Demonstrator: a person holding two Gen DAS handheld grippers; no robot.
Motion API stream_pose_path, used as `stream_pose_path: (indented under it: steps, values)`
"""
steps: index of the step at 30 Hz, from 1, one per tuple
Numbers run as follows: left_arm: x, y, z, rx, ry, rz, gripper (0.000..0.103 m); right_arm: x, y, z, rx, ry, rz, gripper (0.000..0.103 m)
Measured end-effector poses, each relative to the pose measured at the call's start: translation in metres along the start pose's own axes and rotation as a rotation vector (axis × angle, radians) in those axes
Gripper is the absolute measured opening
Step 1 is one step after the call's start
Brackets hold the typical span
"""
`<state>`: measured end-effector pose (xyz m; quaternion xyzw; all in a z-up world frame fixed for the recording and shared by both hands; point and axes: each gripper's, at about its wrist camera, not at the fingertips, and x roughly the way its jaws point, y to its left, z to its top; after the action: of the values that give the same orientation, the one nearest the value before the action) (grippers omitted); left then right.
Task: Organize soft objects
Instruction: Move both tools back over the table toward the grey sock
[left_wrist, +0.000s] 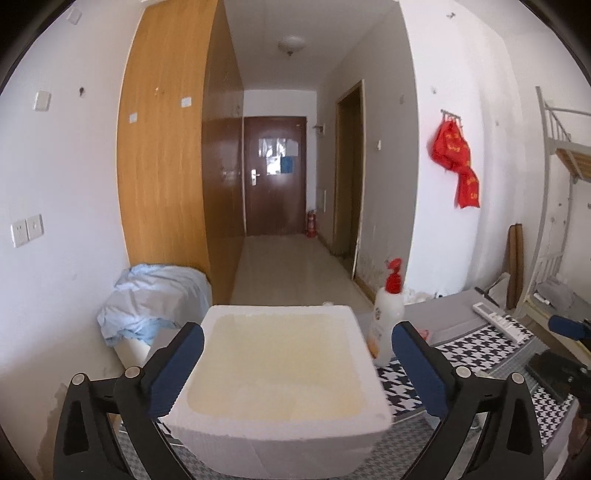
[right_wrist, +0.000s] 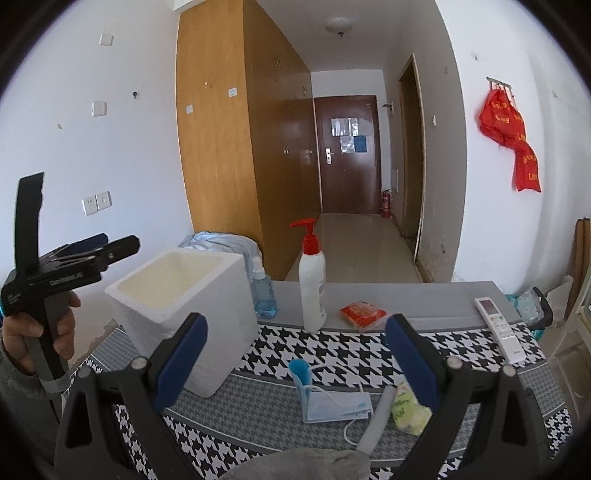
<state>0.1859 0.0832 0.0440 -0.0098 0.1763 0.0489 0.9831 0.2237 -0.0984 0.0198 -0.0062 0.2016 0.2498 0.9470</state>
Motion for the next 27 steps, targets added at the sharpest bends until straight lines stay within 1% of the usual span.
stream_pose_path:
  steps: [13, 23, 27]
  values:
    - [-0.033, -0.021, -0.002, 0.008, -0.041, -0.059, 0.102, -0.036, -0.006, -0.002, -0.004, -0.052, -0.025, 0.099]
    - [-0.052, -0.035, -0.003, 0.036, -0.074, -0.099, 0.102, -0.050, -0.011, -0.006, -0.001, -0.070, -0.041, 0.099]
    - [-0.057, -0.041, -0.006, 0.038, -0.075, -0.118, 0.102, -0.056, -0.012, -0.009, 0.004, -0.078, -0.047, 0.099]
